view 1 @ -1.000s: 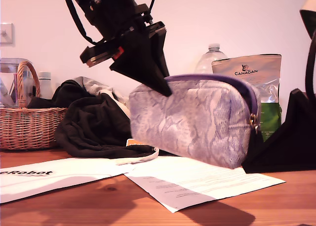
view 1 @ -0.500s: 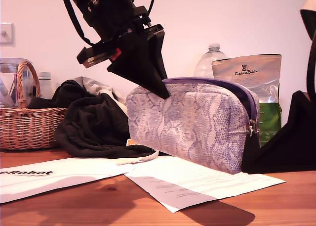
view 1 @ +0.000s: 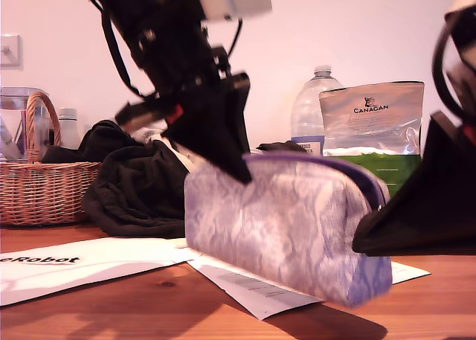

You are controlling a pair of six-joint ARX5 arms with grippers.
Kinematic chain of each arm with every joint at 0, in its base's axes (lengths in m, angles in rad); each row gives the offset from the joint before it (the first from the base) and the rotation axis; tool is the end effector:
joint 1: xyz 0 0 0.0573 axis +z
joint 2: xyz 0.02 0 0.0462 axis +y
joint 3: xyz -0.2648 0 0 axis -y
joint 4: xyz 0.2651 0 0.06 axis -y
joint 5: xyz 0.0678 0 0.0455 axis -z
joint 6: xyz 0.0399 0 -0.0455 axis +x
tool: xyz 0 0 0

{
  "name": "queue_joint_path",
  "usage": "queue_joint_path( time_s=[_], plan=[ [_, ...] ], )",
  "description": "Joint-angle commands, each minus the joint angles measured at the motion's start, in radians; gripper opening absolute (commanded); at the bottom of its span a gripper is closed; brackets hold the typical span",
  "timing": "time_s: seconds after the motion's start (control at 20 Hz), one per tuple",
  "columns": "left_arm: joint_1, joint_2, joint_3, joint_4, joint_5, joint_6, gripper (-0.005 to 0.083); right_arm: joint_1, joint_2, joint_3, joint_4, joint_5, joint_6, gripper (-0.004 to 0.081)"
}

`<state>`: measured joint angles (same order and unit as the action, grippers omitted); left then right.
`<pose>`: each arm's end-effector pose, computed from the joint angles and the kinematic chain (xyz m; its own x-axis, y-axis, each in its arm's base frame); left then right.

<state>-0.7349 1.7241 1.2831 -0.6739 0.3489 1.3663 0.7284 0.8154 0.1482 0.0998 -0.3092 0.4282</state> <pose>0.2669 -0.2596 0.2118 0.0777 -0.5310 -0.8438 0.8029 -0.4684 0.3688 0.1211 0.1243 0.1225 0.3969 0.7618 -0.5120 -0.5845 0.6398 0.4989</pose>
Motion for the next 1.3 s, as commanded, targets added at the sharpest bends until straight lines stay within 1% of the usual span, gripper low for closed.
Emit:
queue_joint_path(
  time_s=[0.0, 0.25, 0.3, 0.6, 0.75, 0.9, 1.0, 1.05, 1.2, 1.25],
  plan=[
    [0.002, 0.005, 0.015, 0.013, 0.002, 0.002, -0.0024, 0.003, -0.002, 0.032, -0.007, -0.009, 0.042, -0.0013],
    [0.006, 0.027, 0.015, 0.027, -0.010, 0.002, -0.0024, 0.003, -0.002, 0.095, -0.009, -0.093, 0.131, -0.0013],
    [0.006, 0.032, 0.015, 0.027, -0.011, 0.002, -0.0024, 0.002, -0.002, 0.107, -0.011, -0.106, 0.161, -0.0013],
    [0.006, 0.051, 0.015, 0.055, -0.035, -0.001, -0.0024, 0.002, -0.002, 0.123, -0.052, -0.113, 0.352, -0.0013],
    [0.006, 0.055, 0.015, 0.066, -0.054, -0.001, -0.0024, -0.005, -0.003, 0.124, -0.048, -0.126, 0.414, -0.0013],
    [0.005, 0.055, 0.015, 0.069, -0.057, -0.001, -0.0024, -0.040, -0.003, 0.129, -0.037, -0.128, 0.449, -0.0013],
    [0.000, 0.056, 0.015, 0.070, -0.073, -0.001, -0.0024, -0.064, -0.003, 0.129, -0.018, -0.139, 0.515, -0.0013],
    [-0.001, 0.056, 0.015, 0.070, -0.079, -0.001, -0.0024, -0.080, -0.003, 0.129, 0.003, -0.153, 0.527, -0.0013],
    [-0.002, 0.056, 0.015, 0.072, -0.082, -0.001, -0.0024, -0.107, -0.003, 0.129, 0.093, -0.191, 0.578, -0.0013],
    [-0.007, 0.056, 0.015, 0.075, -0.087, -0.001, -0.0024, -0.111, -0.003, 0.129, 0.131, -0.191, 0.598, -0.0013]
  ],
)
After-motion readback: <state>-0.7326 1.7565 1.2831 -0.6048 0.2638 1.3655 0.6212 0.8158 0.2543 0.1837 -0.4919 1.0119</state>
